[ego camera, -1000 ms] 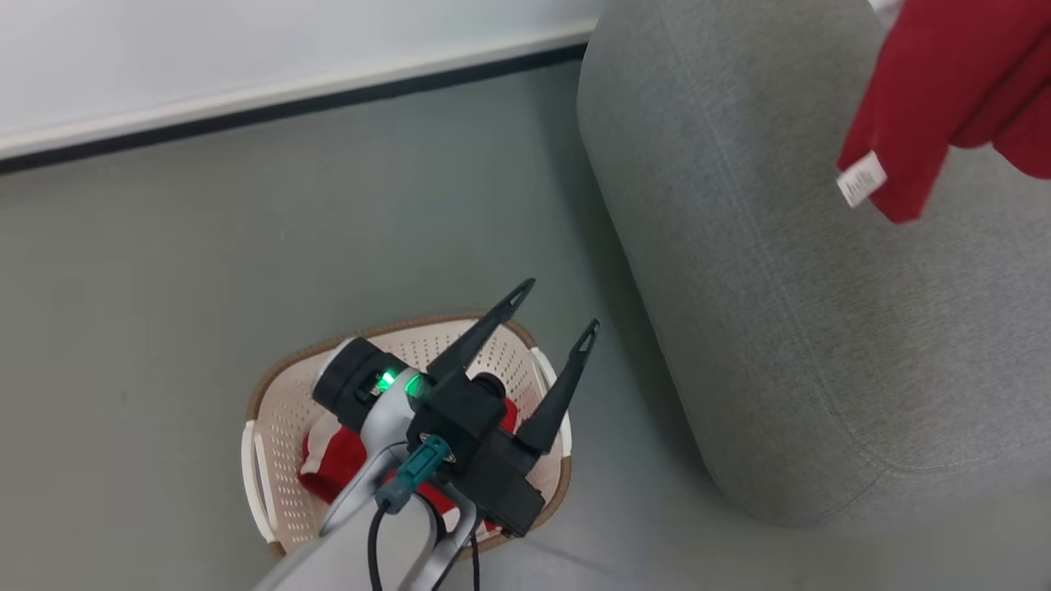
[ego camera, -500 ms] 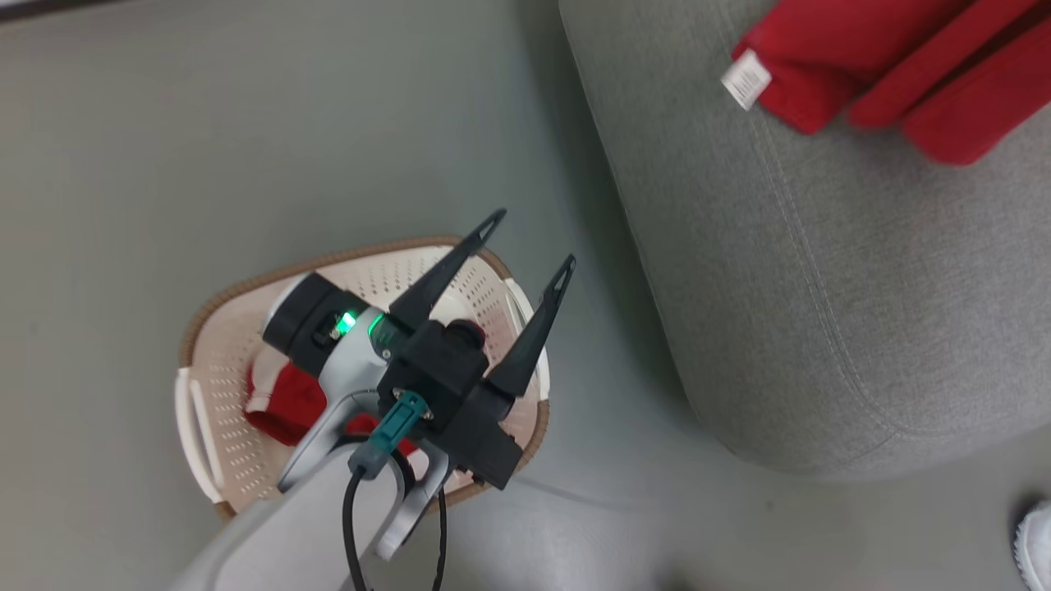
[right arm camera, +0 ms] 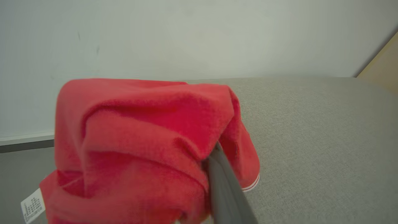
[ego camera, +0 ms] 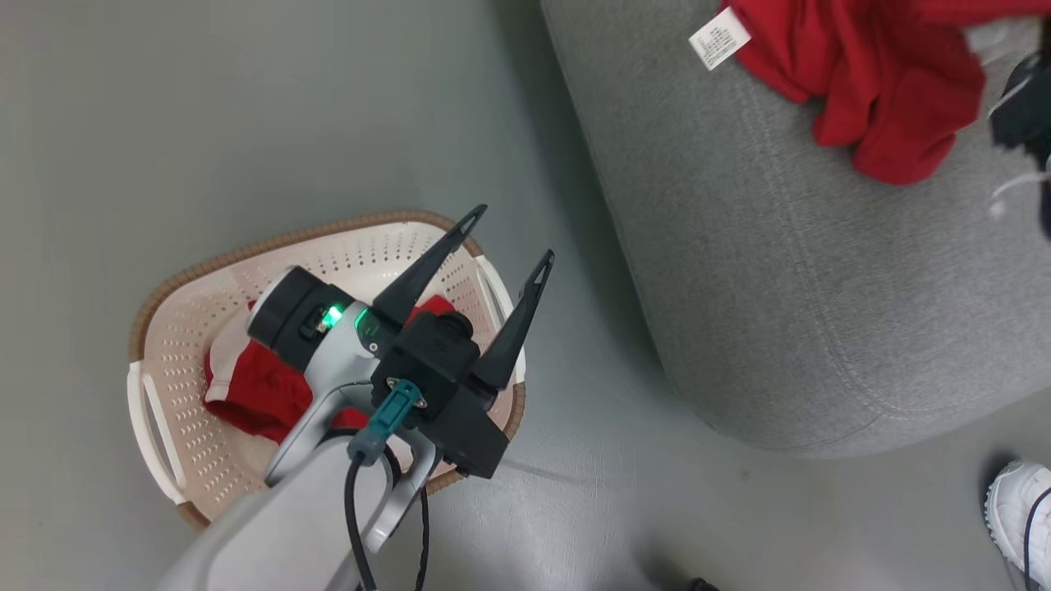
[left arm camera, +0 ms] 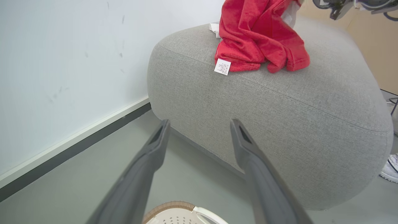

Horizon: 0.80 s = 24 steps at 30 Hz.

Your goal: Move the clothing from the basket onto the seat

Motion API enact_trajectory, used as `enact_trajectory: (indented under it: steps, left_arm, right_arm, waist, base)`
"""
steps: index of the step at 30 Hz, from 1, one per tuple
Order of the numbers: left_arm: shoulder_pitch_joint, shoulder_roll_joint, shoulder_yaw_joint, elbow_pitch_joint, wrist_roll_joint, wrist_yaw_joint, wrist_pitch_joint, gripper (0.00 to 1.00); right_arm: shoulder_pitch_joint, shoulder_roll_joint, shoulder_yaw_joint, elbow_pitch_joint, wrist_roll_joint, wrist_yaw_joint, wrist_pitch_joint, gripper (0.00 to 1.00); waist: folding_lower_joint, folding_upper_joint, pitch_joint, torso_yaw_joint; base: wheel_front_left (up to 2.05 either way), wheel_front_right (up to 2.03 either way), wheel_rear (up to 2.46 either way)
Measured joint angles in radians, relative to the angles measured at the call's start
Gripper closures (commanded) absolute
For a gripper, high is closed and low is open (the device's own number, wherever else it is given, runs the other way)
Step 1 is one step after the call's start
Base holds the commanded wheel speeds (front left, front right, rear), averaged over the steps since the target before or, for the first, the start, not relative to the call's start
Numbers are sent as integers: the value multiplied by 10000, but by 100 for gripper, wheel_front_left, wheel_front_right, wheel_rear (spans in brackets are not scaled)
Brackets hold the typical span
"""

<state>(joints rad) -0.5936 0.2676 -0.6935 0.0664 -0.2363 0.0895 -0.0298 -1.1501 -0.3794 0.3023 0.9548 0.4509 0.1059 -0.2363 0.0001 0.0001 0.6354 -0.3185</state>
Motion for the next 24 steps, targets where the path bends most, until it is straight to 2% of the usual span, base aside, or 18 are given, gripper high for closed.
enact_trajectory:
  steps: [14, 24]
  left_arm:
    - [207, -650, -190, 633, -192, 0, -458, 0]
    - [560, -1005, 100, 1386, -719, 71, -1078, 0]
  right_arm:
    - [2422, -138, 303, -301, -209, 86, -130, 0]
    - [4544, -109, 82, -1875, -282, 40, -130, 0]
  waist:
    - [-2, -1, -1012, 52]
    - [-3, -3, -2050, 580]
  base:
    - [0, 0, 0]
    - [0, 0, 0]
